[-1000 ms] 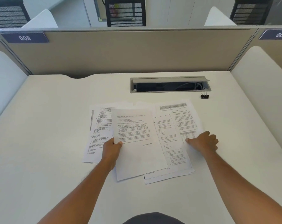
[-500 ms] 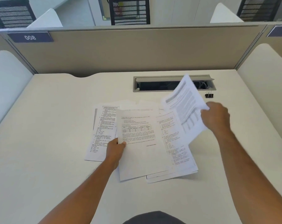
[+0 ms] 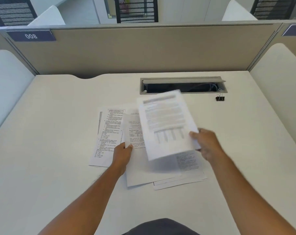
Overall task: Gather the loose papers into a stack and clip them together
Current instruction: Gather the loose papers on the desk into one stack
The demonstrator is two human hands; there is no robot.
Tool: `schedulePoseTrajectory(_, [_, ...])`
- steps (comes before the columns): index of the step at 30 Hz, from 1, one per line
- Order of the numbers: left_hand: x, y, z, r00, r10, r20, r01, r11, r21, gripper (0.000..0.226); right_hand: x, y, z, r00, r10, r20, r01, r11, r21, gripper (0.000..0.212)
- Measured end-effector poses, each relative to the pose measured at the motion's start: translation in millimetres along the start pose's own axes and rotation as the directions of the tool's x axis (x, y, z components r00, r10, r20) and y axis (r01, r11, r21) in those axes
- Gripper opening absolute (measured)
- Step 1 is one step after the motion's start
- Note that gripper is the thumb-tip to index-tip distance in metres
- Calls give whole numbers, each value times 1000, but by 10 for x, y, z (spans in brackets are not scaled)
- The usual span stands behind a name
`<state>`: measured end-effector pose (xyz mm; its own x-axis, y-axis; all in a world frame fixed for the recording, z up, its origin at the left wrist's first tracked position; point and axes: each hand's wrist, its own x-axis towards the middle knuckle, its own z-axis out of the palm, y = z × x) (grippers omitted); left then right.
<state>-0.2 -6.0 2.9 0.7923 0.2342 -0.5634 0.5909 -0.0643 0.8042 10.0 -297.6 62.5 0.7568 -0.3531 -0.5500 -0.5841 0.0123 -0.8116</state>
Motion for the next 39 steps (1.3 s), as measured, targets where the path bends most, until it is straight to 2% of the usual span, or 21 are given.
schedulePoseTrajectory(2, [-12,3,13,1000,1,1,-1,1000,8,18,21,328,87,996,82,16,-80,993,-83,10])
schedulePoseTrajectory(4, [-24,-3,17,1000,2,6,-2,1000,15,20,-3,525,172,993,115,21,-112,988,-109,19])
schedulePoseTrajectory(8, [-55,11,44,999,-28,34,29,1000,-6,34,-149,642,345,994,99,37,-90,979,-184,19])
schedulePoseTrajectory(11, [-107,60,63,998,-21,66,23,999,-26,30,-203,692,429,992,103,79,-81,967,-242,19])
schedulePoseTrajectory(14, [-99,50,62,998,21,57,-25,997,68,33,-175,660,433,992,20,126,34,911,-410,19])
schedulePoseTrajectory(16, [-82,36,65,999,7,38,-10,996,89,36,-121,581,368,995,-89,47,100,826,-555,26])
schedulePoseTrajectory(18, [-93,44,71,1000,0,30,-2,997,82,35,-31,521,270,980,-178,-94,66,725,-686,42])
schedulePoseTrajectory(21, [-124,35,103,1000,2,28,-5,997,78,32,26,481,232,975,-113,-191,-83,614,-785,62])
schedulePoseTrajectory(24, [-169,43,150,999,30,29,-33,995,96,31,0,513,344,975,-99,-197,-113,539,-835,61])
schedulePoseTrajectory(26, [-183,45,168,999,45,26,-47,992,117,30,-25,537,401,972,-120,-200,-107,530,-841,61])
schedulePoseTrajectory(31, [-197,62,162,998,55,23,-57,988,141,24,-8,585,377,977,-139,-163,-39,632,-774,66])
schedulePoseTrajectory(35, [-186,57,150,999,43,21,-46,989,140,27,1,577,316,975,-183,-123,47,717,-696,59])
schedulePoseTrajectory(37, [-179,52,148,999,40,21,-42,989,141,29,-23,573,304,960,-253,-120,94,695,-713,55])
schedulePoseTrajectory(39, [-173,49,150,999,34,21,-37,989,140,28,-53,573,309,933,-339,-117,128,618,-776,46])
